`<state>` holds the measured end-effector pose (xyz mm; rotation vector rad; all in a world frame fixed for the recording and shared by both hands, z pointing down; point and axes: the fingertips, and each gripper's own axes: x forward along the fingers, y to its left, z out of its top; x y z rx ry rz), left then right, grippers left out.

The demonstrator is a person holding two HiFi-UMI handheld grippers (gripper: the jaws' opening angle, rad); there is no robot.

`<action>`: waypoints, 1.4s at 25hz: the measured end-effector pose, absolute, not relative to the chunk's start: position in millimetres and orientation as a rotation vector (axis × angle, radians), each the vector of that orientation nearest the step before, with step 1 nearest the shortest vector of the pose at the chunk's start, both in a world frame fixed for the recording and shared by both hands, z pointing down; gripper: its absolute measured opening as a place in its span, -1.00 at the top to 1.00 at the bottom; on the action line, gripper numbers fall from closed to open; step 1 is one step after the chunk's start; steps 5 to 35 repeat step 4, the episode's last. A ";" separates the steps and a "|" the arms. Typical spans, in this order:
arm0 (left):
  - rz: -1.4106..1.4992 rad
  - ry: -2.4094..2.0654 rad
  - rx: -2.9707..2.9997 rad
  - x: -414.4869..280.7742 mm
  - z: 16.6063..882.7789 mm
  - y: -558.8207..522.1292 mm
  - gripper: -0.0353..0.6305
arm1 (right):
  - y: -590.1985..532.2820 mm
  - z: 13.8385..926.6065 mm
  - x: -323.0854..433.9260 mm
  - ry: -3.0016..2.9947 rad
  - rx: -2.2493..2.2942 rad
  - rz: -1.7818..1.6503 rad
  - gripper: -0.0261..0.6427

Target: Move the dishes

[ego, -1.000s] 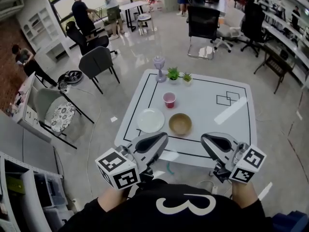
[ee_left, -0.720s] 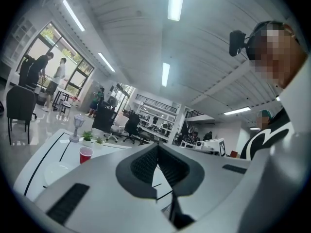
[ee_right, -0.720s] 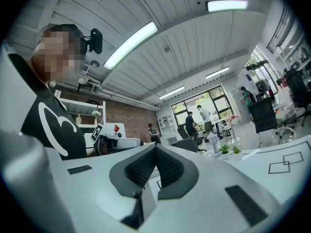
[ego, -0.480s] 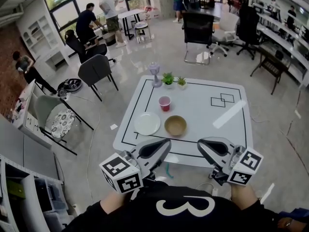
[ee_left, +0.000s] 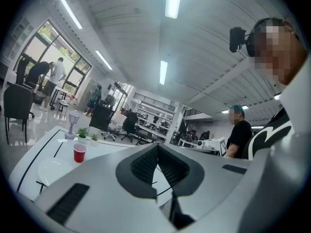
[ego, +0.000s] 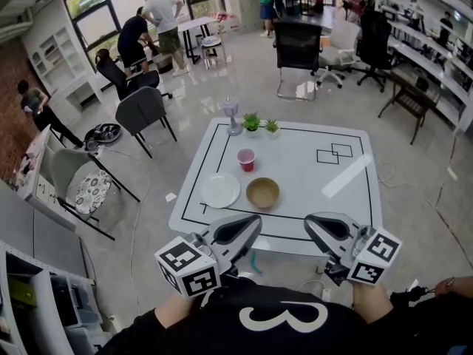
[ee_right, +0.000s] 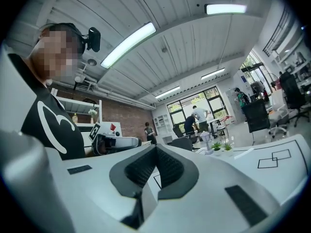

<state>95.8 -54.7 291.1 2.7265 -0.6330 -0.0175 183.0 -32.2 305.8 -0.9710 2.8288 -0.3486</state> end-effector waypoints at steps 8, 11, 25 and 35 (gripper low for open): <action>-0.015 -0.646 2.711 97.2 291.6 -54.8 0.89 | -31.7 305.5 188.4 2.812 -0.976 -0.362 0.89; -0.015 -0.646 2.711 97.2 291.6 -54.8 0.89 | -31.7 305.5 188.4 2.812 -0.976 -0.362 0.89; -0.015 -0.646 2.711 97.2 291.6 -54.8 0.89 | -31.7 305.5 188.4 2.812 -0.976 -0.362 0.89; -0.015 -0.646 2.711 97.2 291.6 -54.8 0.89 | -31.7 305.5 188.4 2.812 -0.976 -0.362 0.89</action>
